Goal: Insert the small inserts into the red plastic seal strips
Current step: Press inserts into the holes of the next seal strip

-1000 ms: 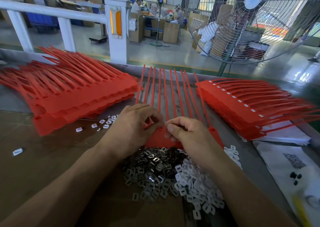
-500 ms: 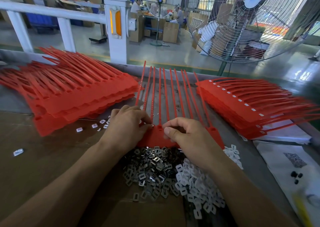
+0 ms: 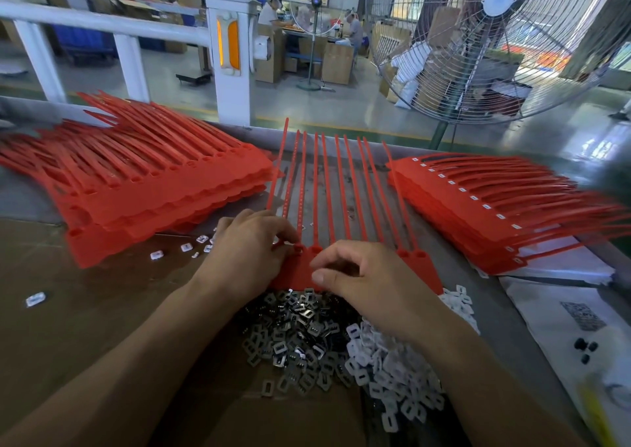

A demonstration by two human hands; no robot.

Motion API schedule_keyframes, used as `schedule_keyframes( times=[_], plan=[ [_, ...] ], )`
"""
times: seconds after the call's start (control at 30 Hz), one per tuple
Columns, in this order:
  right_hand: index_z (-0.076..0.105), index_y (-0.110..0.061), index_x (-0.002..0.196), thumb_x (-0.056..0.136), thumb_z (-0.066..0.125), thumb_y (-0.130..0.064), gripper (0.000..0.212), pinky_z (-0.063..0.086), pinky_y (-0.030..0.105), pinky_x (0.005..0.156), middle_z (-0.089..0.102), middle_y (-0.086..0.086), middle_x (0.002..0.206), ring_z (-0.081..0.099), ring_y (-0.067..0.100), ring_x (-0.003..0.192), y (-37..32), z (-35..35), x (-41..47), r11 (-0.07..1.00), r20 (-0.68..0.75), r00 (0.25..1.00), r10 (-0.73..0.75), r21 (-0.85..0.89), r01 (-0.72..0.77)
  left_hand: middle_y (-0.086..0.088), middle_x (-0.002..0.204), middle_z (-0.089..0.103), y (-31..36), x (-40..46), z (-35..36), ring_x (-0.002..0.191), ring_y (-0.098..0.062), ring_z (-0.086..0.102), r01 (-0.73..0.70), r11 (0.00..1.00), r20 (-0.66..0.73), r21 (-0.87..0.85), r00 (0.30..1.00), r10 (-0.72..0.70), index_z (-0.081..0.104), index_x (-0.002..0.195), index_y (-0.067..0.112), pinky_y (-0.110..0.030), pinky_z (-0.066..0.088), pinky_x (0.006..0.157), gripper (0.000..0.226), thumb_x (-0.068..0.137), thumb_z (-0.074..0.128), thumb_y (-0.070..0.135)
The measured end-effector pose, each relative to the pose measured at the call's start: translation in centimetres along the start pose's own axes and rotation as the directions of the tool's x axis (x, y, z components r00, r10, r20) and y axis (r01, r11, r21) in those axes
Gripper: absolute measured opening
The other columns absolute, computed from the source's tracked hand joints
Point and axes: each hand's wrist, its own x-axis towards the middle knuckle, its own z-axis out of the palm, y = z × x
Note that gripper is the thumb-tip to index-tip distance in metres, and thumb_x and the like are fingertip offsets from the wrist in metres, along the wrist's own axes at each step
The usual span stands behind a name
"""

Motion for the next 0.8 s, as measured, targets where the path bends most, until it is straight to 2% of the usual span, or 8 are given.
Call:
schedule_keyframes(
  times=[0.13, 0.2, 0.27, 0.43, 0.53, 0.67, 0.8],
  plan=[
    [0.075, -0.036, 0.099, 0.082, 0.082, -0.05, 0.023, 0.046, 0.013, 0.075, 0.066, -0.019, 0.092, 0.062, -0.005, 0.091, -0.4, 0.4, -0.1, 0.978, 0.104, 0.992, -0.074, -0.187, 0.093, 0.02, 0.104, 0.061, 0.1, -0.1, -0.1, 0.11, -0.01, 0.048, 0.008, 1.0, 0.013, 0.012, 1.0, -0.008, 0.071, 0.1, 0.038, -0.036, 0.029, 0.099, 0.011, 0.092, 0.069, 0.032],
    [0.076, -0.034, 0.095, 0.083, 0.081, -0.049, 0.02, 0.046, 0.016, 0.08, 0.063, -0.018, 0.092, 0.059, -0.002, 0.091, -0.6, 0.7, -0.1, 0.956, 0.118, 0.986, -0.119, -0.256, 0.146, 0.019, 0.105, 0.062, 0.2, -0.1, -0.2, 0.111, -0.011, 0.048, 0.012, 1.0, 0.021, 0.015, 1.0, -0.012, 0.072, 0.1, 0.038, -0.038, 0.03, 0.101, 0.011, 0.092, 0.069, 0.031],
    [0.077, -0.033, 0.092, 0.086, 0.08, -0.044, 0.014, 0.046, 0.019, 0.082, 0.064, -0.017, 0.093, 0.059, -0.001, 0.091, -0.7, 0.8, -0.1, 0.956, 0.114, 0.985, -0.132, -0.248, 0.157, 0.019, 0.106, 0.064, 0.4, -0.2, -0.2, 0.112, -0.011, 0.048, 0.01, 1.0, 0.029, 0.016, 1.0, -0.01, 0.072, 0.099, 0.038, -0.041, 0.03, 0.102, 0.012, 0.092, 0.068, 0.03],
    [0.074, -0.032, 0.088, 0.092, 0.075, -0.036, 0.006, 0.043, 0.009, 0.074, 0.066, -0.019, 0.089, 0.061, -0.004, 0.088, -0.6, 0.8, -0.3, 0.972, 0.056, 0.99, -0.131, -0.19, 0.14, 0.017, 0.11, 0.067, 0.9, -0.4, -0.4, 0.115, -0.013, 0.05, -0.002, 1.0, 0.063, 0.004, 0.998, 0.002, 0.072, 0.103, 0.036, -0.043, 0.031, 0.104, 0.017, 0.093, 0.065, 0.025],
    [0.072, -0.032, 0.085, 0.094, 0.075, -0.031, 0.009, 0.044, 0.008, 0.077, 0.065, -0.022, 0.091, 0.062, -0.003, 0.088, -0.6, 0.8, -0.3, 0.984, -0.014, 0.991, -0.136, -0.116, 0.133, 0.017, 0.109, 0.066, 1.0, -0.5, -0.6, 0.114, -0.013, 0.05, -0.003, 1.0, 0.066, -0.006, 0.998, 0.003, 0.072, 0.103, 0.036, -0.042, 0.031, 0.102, 0.017, 0.094, 0.063, 0.025],
    [0.07, -0.03, 0.084, 0.096, 0.072, -0.029, 0.012, 0.044, 0.012, 0.074, 0.066, -0.017, 0.092, 0.061, 0.0, 0.09, -0.4, 0.7, -0.2, 0.993, -0.067, 0.994, -0.09, -0.085, 0.085, 0.017, 0.107, 0.065, 1.1, -0.5, -0.7, 0.113, -0.012, 0.05, -0.011, 1.0, 0.073, 0.003, 0.997, 0.01, 0.072, 0.104, 0.037, -0.042, 0.032, 0.103, 0.015, 0.093, 0.064, 0.03],
    [0.069, -0.033, 0.087, 0.1, 0.067, -0.031, 0.013, 0.044, 0.008, 0.067, 0.069, -0.021, 0.085, 0.063, -0.003, 0.079, -0.2, 0.7, -0.1, 0.999, -0.114, 0.992, -0.046, -0.02, 0.045, 0.017, 0.105, 0.064, 1.1, -0.5, -0.7, 0.111, -0.013, 0.05, -0.011, 1.0, 0.078, 0.001, 0.997, 0.011, 0.071, 0.103, 0.037, -0.043, 0.033, 0.103, 0.014, 0.093, 0.065, 0.031]
  ],
)
